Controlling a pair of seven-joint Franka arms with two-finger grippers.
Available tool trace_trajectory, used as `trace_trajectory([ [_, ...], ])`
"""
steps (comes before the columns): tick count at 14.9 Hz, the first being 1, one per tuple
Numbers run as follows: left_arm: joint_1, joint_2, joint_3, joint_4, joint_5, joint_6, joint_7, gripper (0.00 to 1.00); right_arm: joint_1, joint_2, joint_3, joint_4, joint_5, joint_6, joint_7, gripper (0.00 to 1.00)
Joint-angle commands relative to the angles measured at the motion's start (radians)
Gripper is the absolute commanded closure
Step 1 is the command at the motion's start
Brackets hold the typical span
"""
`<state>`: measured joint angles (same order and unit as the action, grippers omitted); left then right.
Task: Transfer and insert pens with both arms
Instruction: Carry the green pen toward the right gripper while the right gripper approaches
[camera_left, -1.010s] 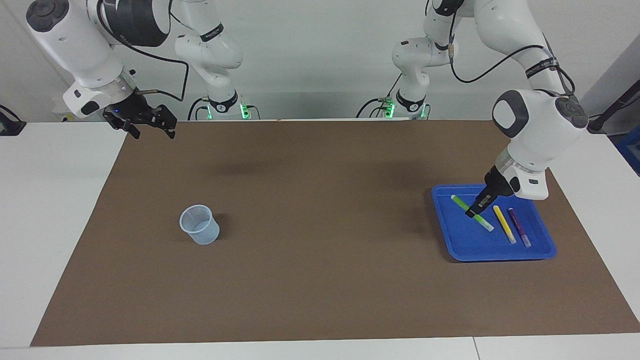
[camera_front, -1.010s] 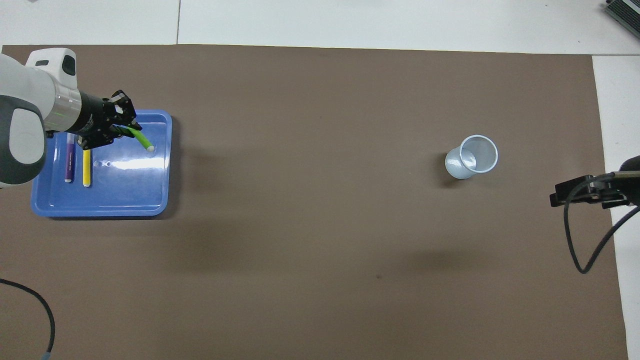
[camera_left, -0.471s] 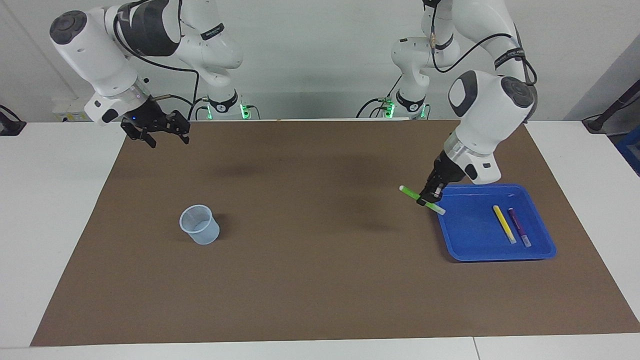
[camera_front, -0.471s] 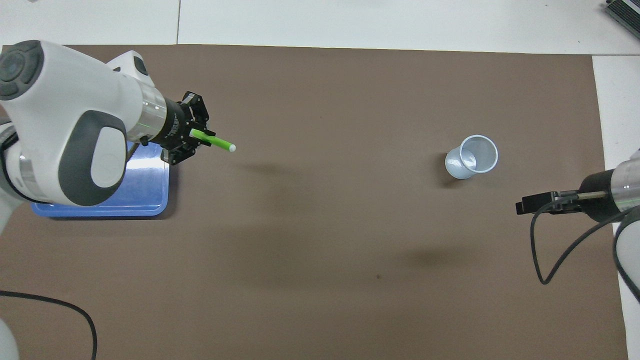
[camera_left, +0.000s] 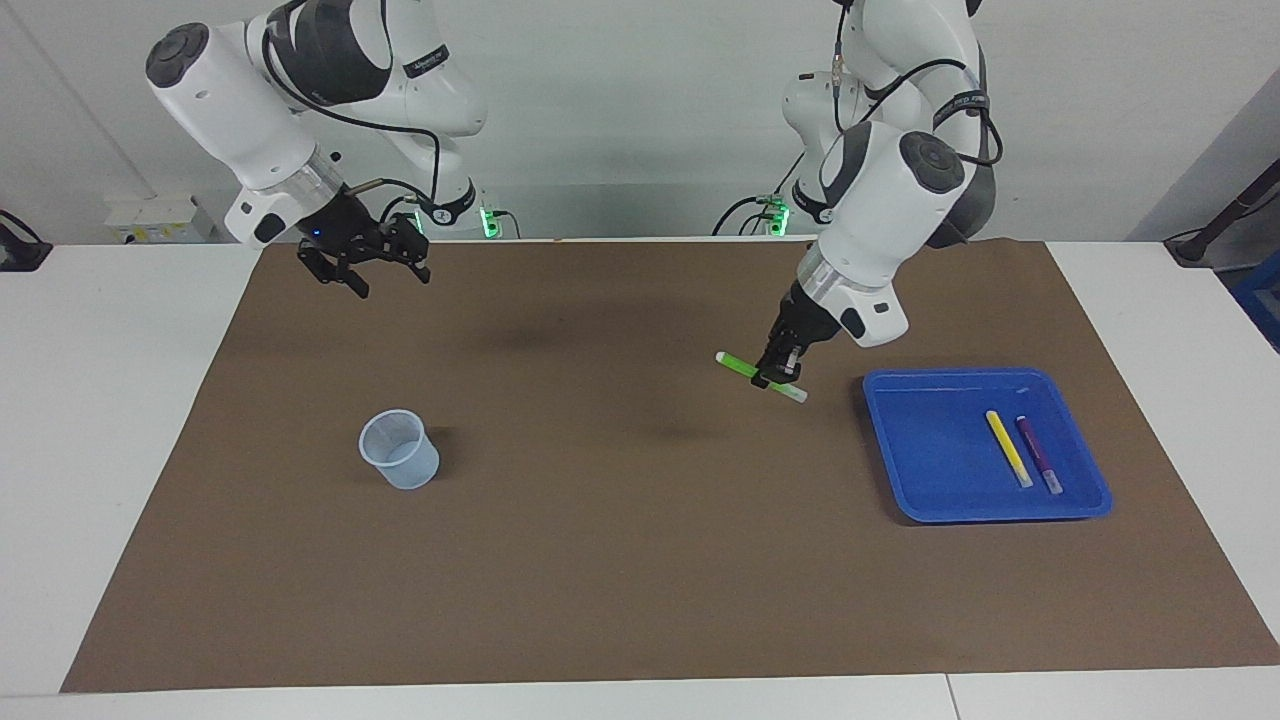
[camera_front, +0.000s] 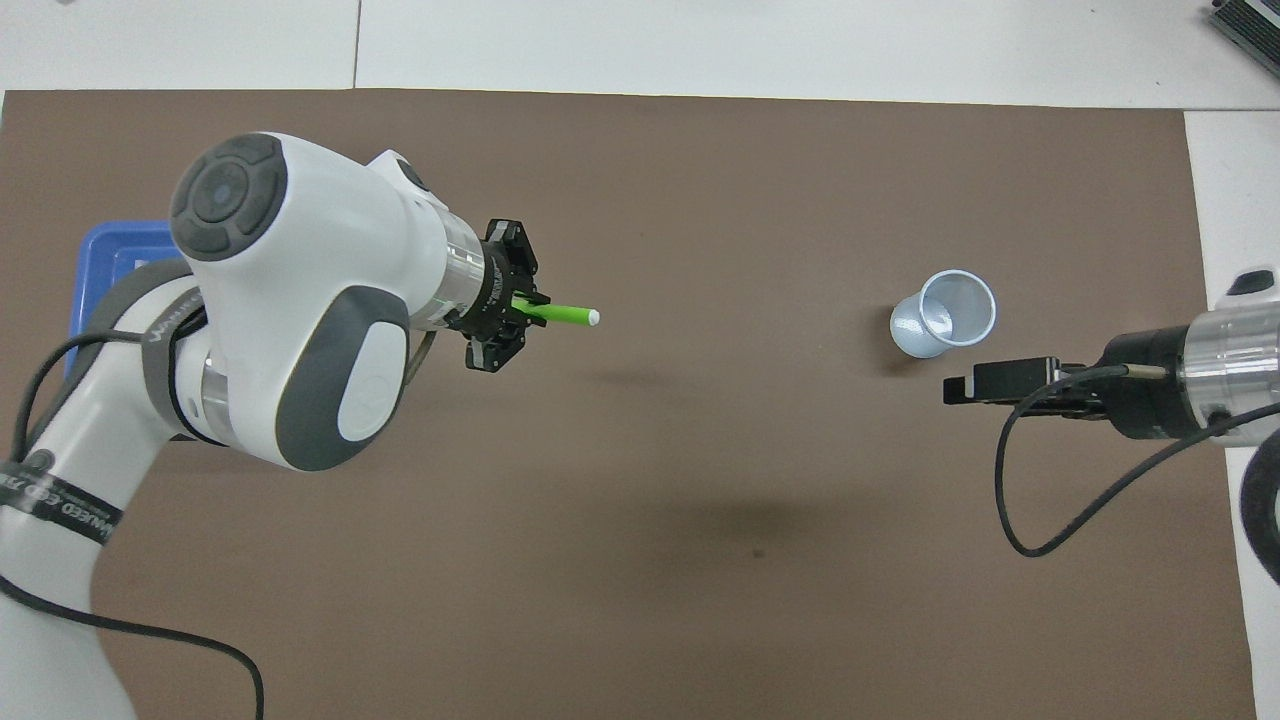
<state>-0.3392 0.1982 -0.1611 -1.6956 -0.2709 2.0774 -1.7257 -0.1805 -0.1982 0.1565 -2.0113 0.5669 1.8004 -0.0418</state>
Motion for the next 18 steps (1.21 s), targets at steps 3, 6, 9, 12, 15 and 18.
trace_trajectory([
  [3,-0.171,-0.014,0.014,-0.032,-0.044,0.125,-0.276,1.0,0.036,0.01,0.008,0.009,0.174,0.08,0.011,0.0],
  [6,-0.265,-0.016,0.014,-0.056,-0.065,0.228,-0.394,1.0,0.104,0.017,0.008,0.008,0.179,0.16,0.007,0.0],
  [9,-0.334,-0.013,0.012,-0.058,-0.065,0.315,-0.501,1.0,0.116,0.023,0.008,0.009,0.177,0.182,-0.047,0.0],
  [12,-0.36,-0.005,0.012,-0.056,-0.135,0.393,-0.526,1.0,0.086,0.035,0.005,0.008,0.177,0.145,-0.182,0.0],
  [15,-0.391,0.004,0.014,-0.061,-0.166,0.506,-0.541,1.0,0.087,0.051,0.005,0.008,0.165,0.145,-0.223,0.02],
  [18,-0.397,0.004,0.014,-0.084,-0.166,0.578,-0.56,1.0,0.098,0.051,0.005,0.008,0.162,0.143,-0.22,0.15],
])
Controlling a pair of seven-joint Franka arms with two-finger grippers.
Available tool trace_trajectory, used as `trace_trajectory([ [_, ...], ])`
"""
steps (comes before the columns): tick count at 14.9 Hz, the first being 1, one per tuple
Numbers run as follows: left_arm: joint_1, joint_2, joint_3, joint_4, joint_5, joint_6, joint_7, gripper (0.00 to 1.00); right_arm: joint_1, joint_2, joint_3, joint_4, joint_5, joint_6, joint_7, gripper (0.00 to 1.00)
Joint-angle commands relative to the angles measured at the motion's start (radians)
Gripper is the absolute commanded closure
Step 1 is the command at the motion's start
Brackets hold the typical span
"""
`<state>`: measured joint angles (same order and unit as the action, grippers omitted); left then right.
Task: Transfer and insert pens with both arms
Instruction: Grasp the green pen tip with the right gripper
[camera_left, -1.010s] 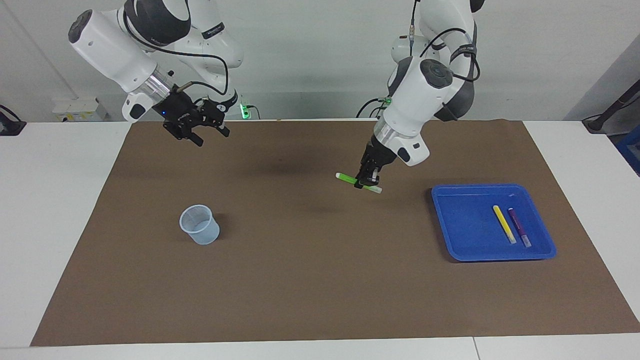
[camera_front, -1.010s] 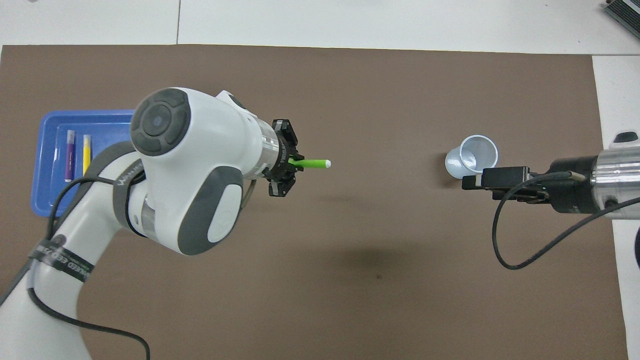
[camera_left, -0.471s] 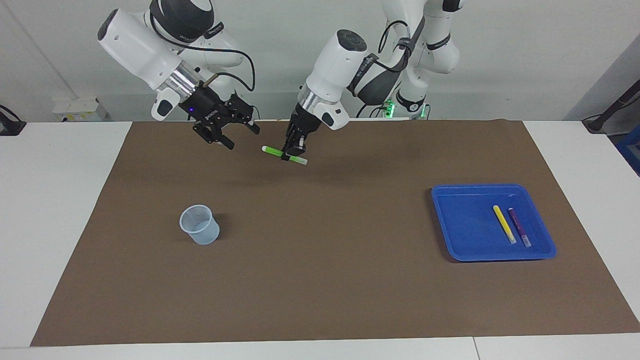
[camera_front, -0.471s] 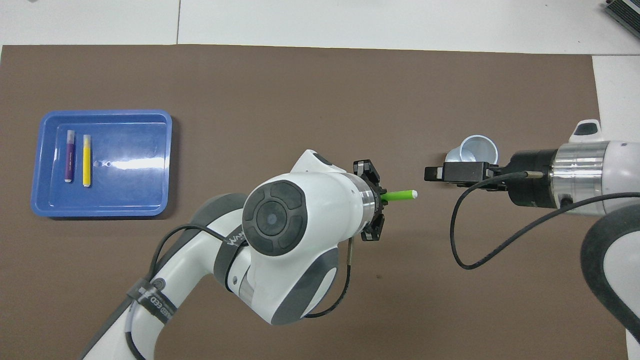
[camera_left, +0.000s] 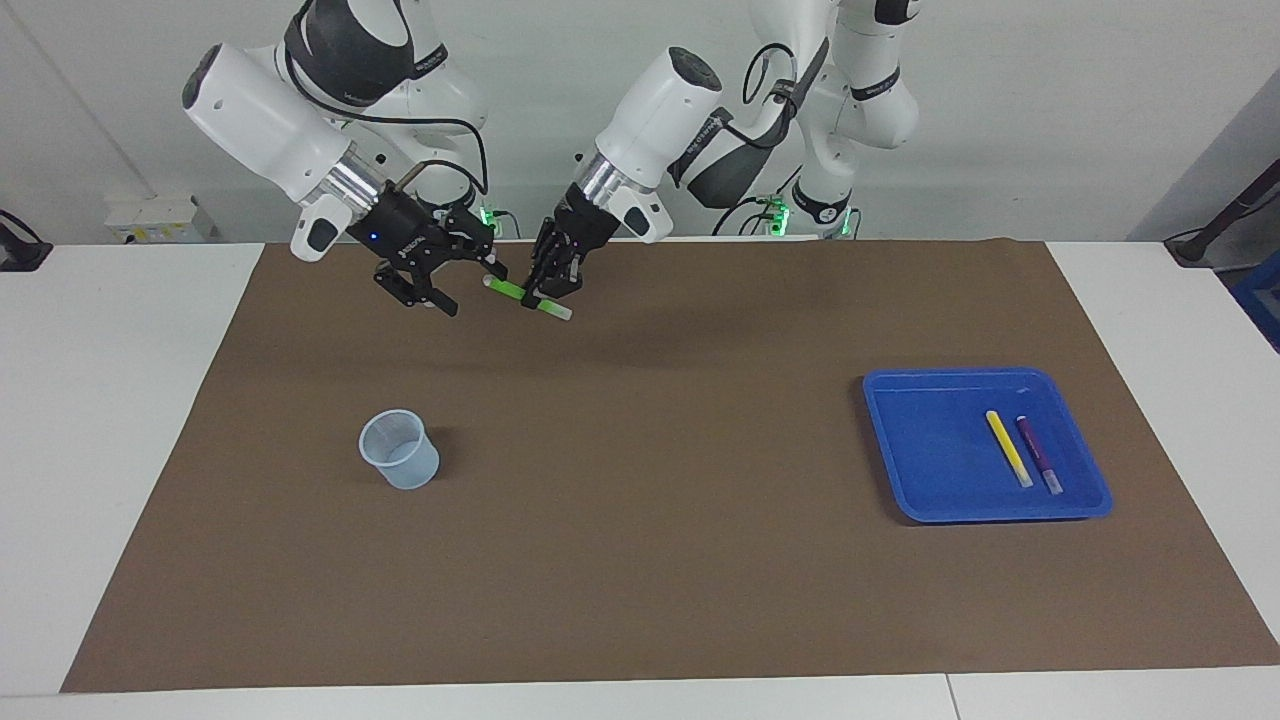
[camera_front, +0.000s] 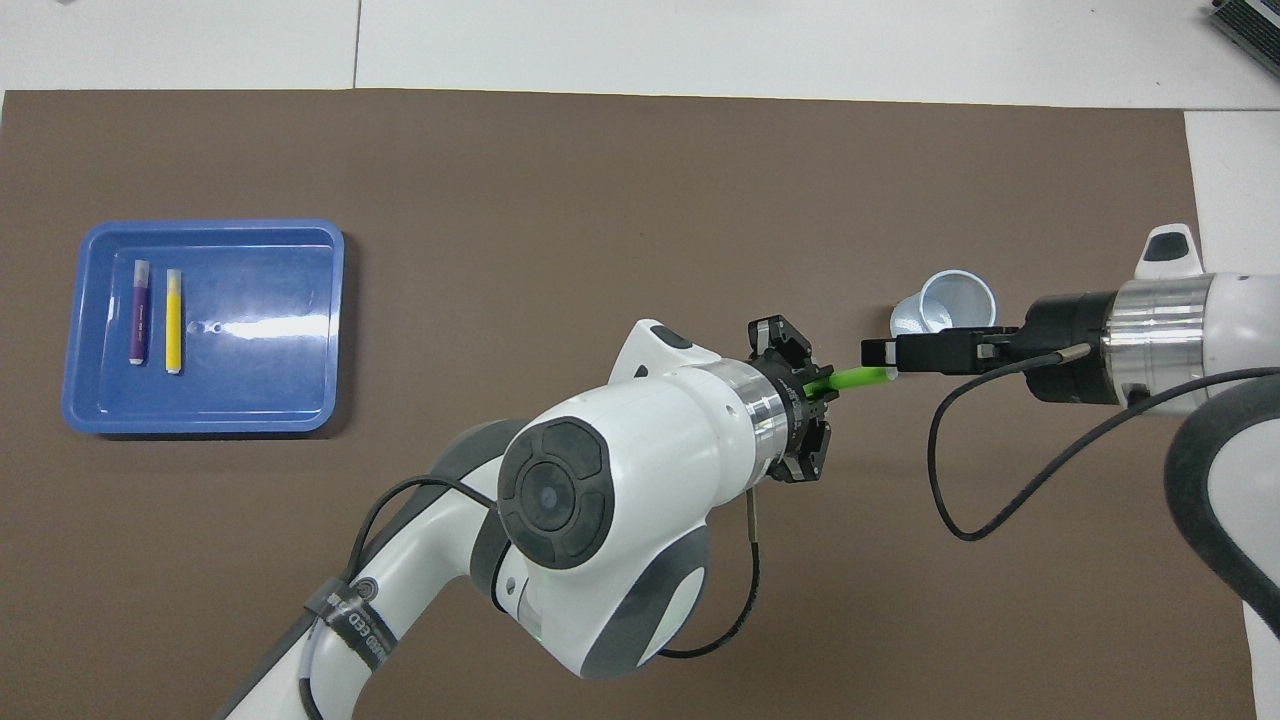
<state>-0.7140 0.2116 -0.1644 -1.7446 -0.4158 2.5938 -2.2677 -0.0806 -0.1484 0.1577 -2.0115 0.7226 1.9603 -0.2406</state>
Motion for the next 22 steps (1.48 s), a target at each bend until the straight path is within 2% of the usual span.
trace_trajectory([
  [1,-0.031,-0.009,0.017,-0.041,-0.021,0.075,-0.027,1.0,-0.002,0.001,0.003,0.008,0.006,-0.017,-0.022,0.18],
  [5,-0.036,-0.011,0.019,-0.058,-0.021,0.111,-0.03,1.0,-0.001,0.003,0.005,0.01,-0.008,-0.017,-0.019,0.37],
  [9,-0.036,-0.009,0.019,-0.056,-0.021,0.118,-0.03,1.0,0.001,0.003,0.006,0.01,-0.009,-0.015,-0.016,0.5],
  [11,-0.038,-0.008,0.017,-0.056,-0.02,0.15,-0.032,1.0,0.002,0.003,0.008,0.01,-0.018,-0.014,-0.014,0.61],
  [17,-0.036,-0.008,0.019,-0.059,-0.021,0.152,-0.03,1.0,0.002,0.003,0.009,0.011,-0.022,-0.014,-0.014,0.81],
  [20,-0.036,-0.008,0.019,-0.059,-0.021,0.152,-0.03,1.0,0.001,0.006,0.009,0.014,-0.023,-0.014,-0.025,1.0],
  [22,-0.036,-0.008,0.019,-0.059,-0.02,0.154,-0.026,1.0,0.001,0.016,0.009,0.033,-0.031,-0.014,-0.028,1.0],
])
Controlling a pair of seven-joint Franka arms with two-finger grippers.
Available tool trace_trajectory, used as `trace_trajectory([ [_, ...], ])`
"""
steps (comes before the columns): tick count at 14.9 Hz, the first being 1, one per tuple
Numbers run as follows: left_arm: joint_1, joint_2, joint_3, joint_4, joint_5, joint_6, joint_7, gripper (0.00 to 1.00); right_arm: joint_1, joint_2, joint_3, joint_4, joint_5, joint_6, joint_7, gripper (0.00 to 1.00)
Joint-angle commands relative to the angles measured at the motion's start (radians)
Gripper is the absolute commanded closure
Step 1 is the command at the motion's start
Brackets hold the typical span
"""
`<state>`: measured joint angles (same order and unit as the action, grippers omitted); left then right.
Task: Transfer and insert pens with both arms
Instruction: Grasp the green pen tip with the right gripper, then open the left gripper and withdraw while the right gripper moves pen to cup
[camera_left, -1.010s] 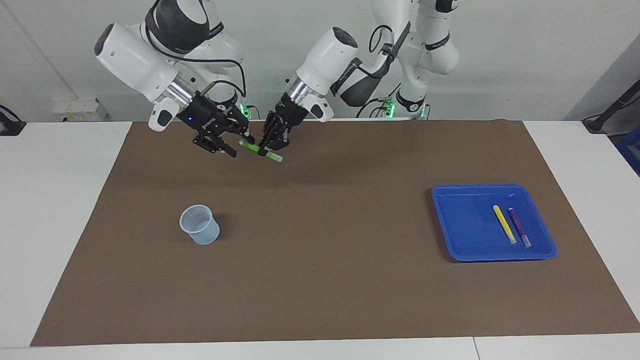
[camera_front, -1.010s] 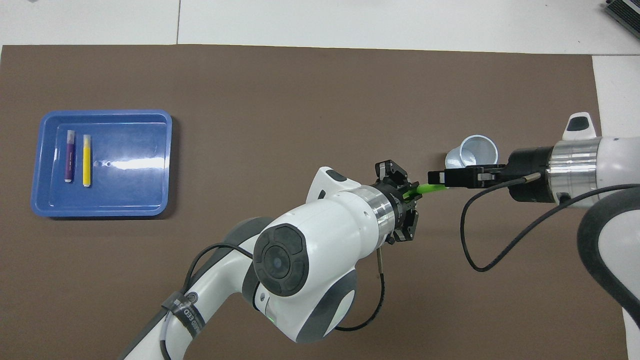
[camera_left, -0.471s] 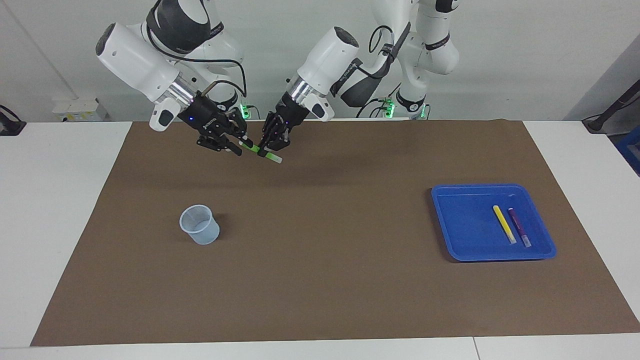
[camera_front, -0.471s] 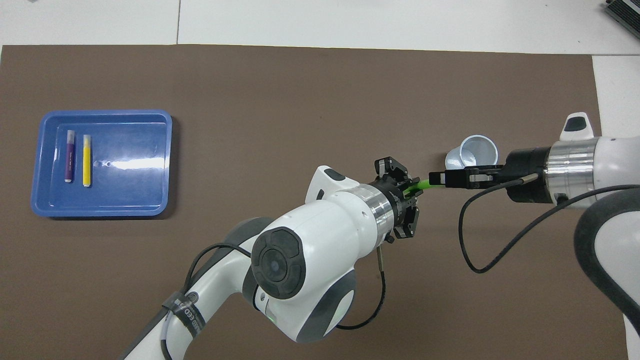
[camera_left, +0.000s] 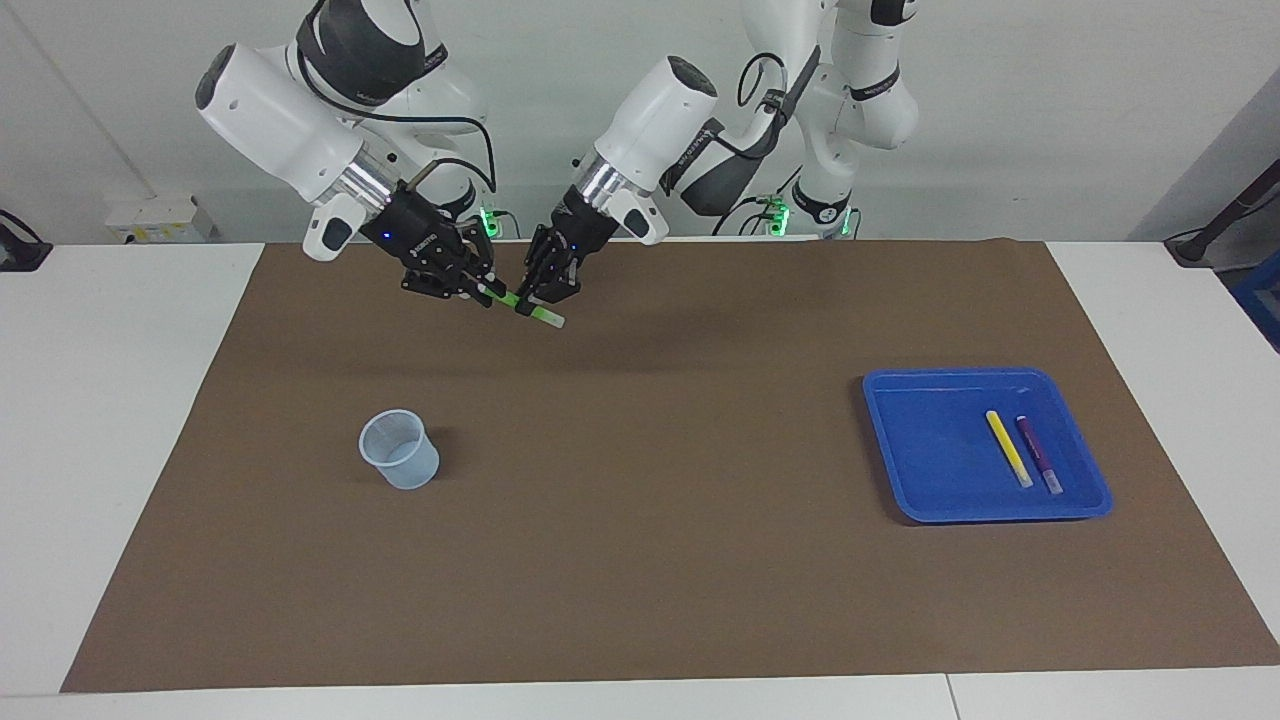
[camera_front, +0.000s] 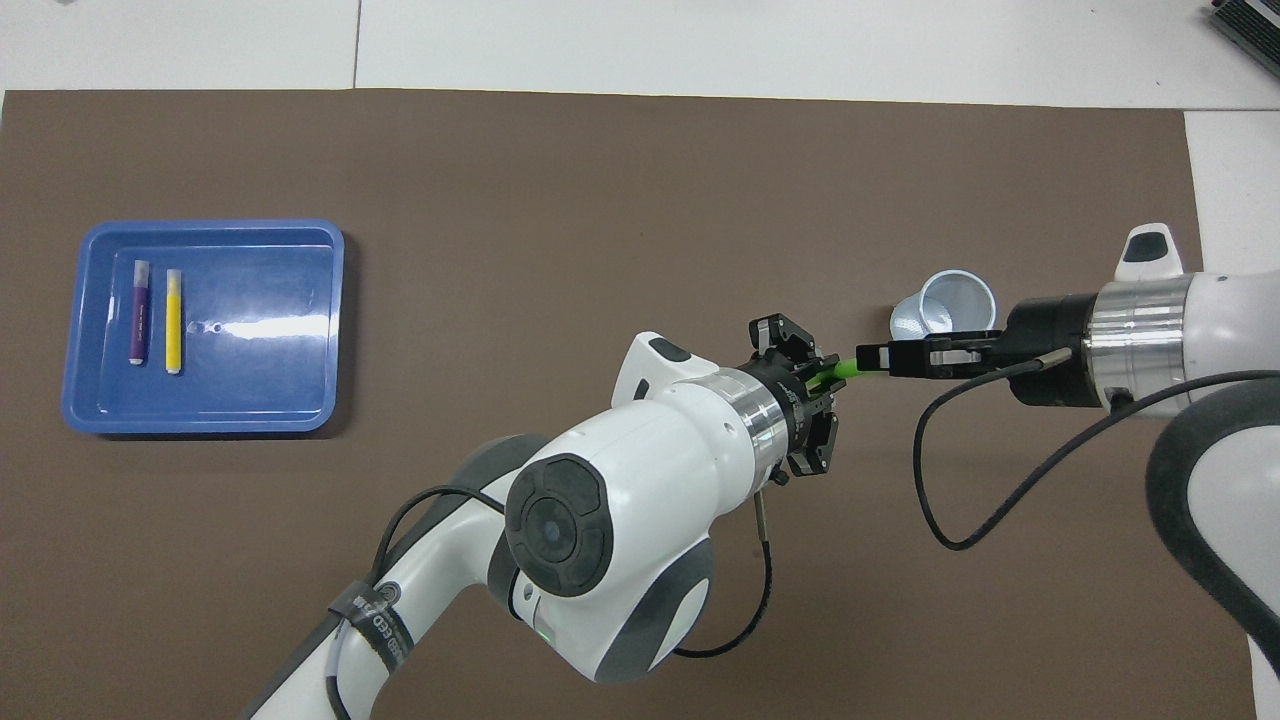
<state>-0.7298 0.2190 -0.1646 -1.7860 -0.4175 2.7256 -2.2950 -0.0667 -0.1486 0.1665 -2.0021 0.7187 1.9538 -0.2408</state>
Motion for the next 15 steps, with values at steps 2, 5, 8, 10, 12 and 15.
trace_trajectory([
  [2,-0.022,-0.015,0.019,-0.018,-0.017,0.019,0.015,0.85,-0.013,0.03,0.001,0.052,-0.07,-0.012,-0.025,1.0],
  [5,-0.02,-0.024,0.02,-0.012,-0.015,0.002,0.008,0.0,-0.015,0.044,0.001,0.077,-0.112,-0.016,-0.023,1.0],
  [8,-0.011,-0.047,0.022,-0.012,-0.015,-0.032,0.009,0.0,-0.018,0.066,-0.001,0.112,-0.2,-0.035,-0.023,1.0],
  [10,-0.005,-0.055,0.027,-0.013,-0.011,-0.058,0.011,0.0,-0.025,0.073,-0.001,0.125,-0.292,-0.03,-0.025,1.0],
  [12,0.001,-0.059,0.034,-0.019,-0.003,-0.082,0.044,0.0,-0.03,0.08,-0.001,0.125,-0.396,-0.015,-0.026,1.0],
  [15,0.065,-0.064,0.034,-0.016,-0.003,-0.144,0.161,0.0,-0.036,0.102,-0.002,0.128,-0.553,0.04,-0.038,1.0],
])
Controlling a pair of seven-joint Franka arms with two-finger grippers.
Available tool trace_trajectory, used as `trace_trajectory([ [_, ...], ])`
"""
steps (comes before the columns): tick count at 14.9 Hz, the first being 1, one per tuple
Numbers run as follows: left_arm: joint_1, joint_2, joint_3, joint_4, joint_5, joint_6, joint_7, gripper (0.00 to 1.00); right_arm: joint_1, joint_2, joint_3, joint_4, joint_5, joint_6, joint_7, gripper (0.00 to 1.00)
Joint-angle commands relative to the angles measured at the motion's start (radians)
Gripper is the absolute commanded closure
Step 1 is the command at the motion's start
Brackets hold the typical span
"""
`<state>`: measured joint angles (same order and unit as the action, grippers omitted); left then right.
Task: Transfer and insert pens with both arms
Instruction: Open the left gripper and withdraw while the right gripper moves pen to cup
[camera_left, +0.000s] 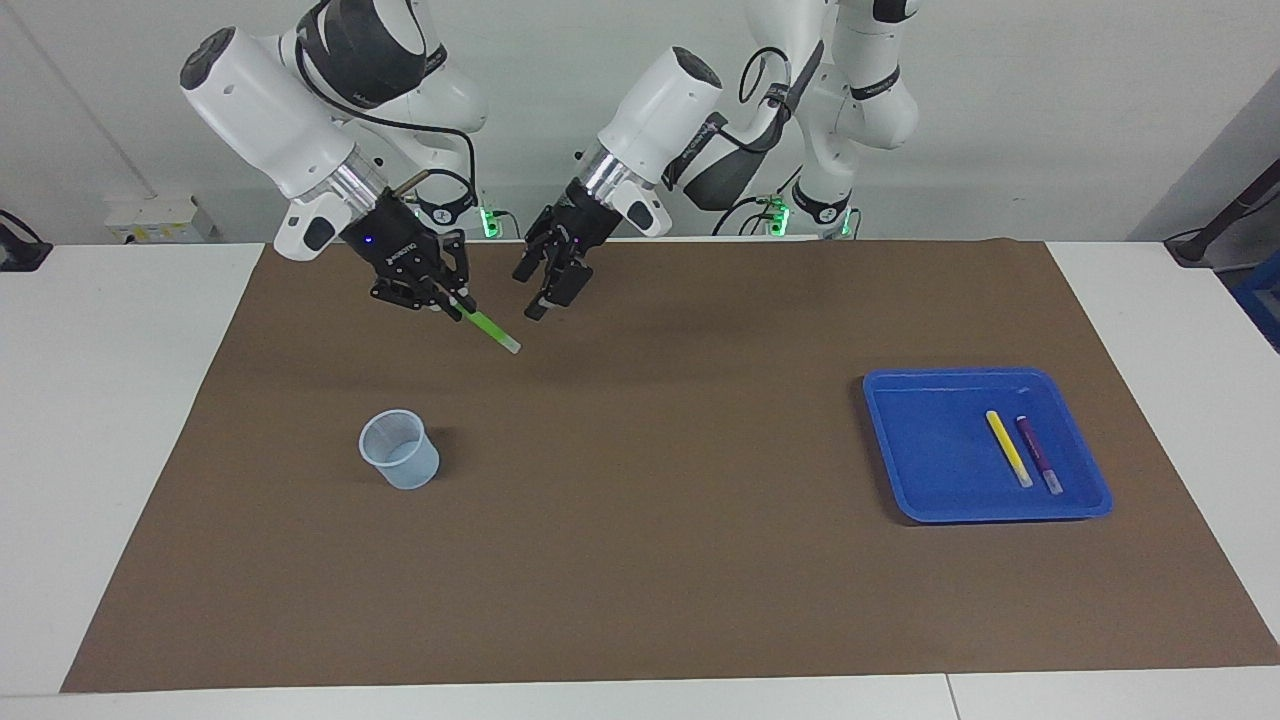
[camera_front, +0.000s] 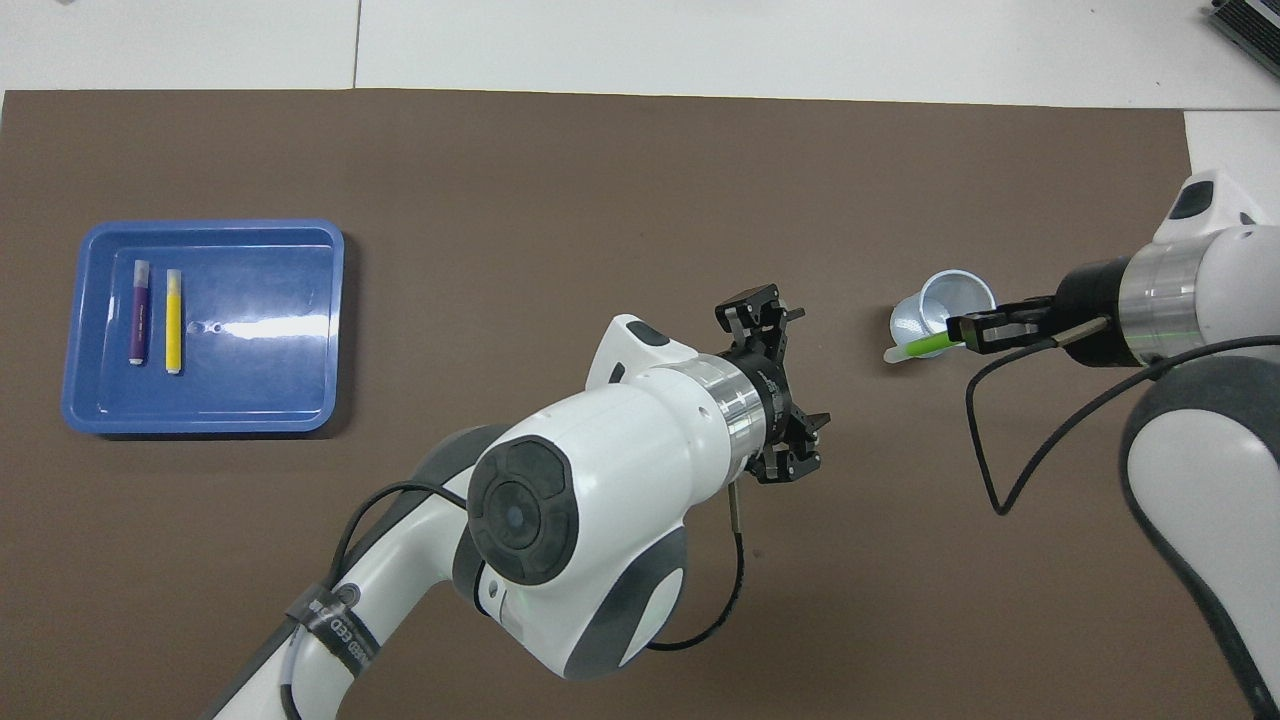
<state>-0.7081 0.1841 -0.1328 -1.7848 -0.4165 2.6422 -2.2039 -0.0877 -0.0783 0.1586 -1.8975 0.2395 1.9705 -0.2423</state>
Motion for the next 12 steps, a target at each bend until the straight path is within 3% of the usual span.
trace_trajectory([
  [1,0.067,-0.029,0.002,-0.018,-0.004,-0.073,0.105,0.0,-0.023,0.054,0.001,0.029,-0.098,0.048,-0.076,1.0],
  [5,0.154,-0.037,0.002,-0.019,-0.004,-0.135,0.303,0.0,-0.067,0.12,0.001,0.044,-0.152,0.123,-0.15,1.0],
  [9,0.304,-0.049,0.002,-0.011,-0.004,-0.267,0.564,0.0,-0.075,0.189,0.001,0.044,-0.198,0.191,-0.163,1.0],
  [12,0.419,-0.072,0.002,-0.01,-0.002,-0.387,0.612,0.0,-0.073,0.215,0.001,0.044,-0.198,0.214,-0.155,1.0],
])
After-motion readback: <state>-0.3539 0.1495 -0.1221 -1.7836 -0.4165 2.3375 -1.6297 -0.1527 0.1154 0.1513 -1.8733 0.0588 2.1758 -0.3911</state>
